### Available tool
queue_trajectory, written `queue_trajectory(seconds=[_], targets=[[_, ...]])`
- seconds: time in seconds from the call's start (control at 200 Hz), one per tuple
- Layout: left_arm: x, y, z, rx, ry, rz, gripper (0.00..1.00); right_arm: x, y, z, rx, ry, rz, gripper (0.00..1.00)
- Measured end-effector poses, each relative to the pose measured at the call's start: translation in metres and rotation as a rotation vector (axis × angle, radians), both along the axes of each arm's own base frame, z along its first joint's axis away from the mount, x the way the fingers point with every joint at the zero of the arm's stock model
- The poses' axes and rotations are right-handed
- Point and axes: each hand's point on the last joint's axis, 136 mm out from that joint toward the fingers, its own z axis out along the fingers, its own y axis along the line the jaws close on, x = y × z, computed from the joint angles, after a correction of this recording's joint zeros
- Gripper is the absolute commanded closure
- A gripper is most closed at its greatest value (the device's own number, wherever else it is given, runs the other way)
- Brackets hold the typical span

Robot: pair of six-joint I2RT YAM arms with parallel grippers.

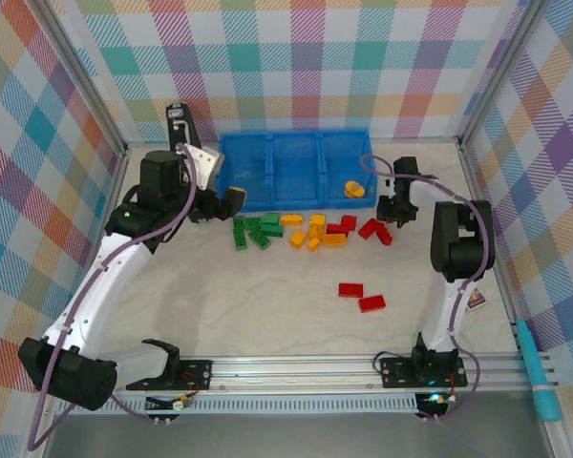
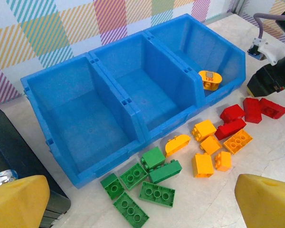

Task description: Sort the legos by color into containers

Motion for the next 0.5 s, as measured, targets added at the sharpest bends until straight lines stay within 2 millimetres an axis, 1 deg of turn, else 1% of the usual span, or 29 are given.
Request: queue_trajectory(seconds=[0.1,0.17,0.27,0.34,0.38,0.44,0.5], targets=[[0.0,0.0,0.0,0.0,0.0,0.0,0.0,0.002,-0.001,0.002,0.0,-0.006,-0.003,0.74],[0.0,0.0,0.0,0.0,0.0,0.0,0.0,0.002,-0.002,0.002,-0.003,-0.005,-0.004,0.76],[0.0,0.0,0.0,0.0,0.0,0.0,0.0,-0.002,-0.002,0.003,-0.003,0.005,-0.003,0.77],[0.0,0.0,0.0,0.0,0.0,0.0,0.0,-0.006,-0.002,0.011,0.001,0.01,-0.001,0.77],[0.0,0.0,0.0,0.0,-0.001,0.0,0.0,-0.008,-0.002,0.02,0.001,0.002,-0.002,0.77],[0.0,0.0,0.0,0.0,-0.001,0.0,0.0,-0.007,0.001,0.042,0.007,-0.029,0.004,0.77],[-0.001,0.0,0.001,-0.001,-0.004,0.0,0.0,-0.002,0.007,0.075,0.01,-0.093,0.017,0.77]])
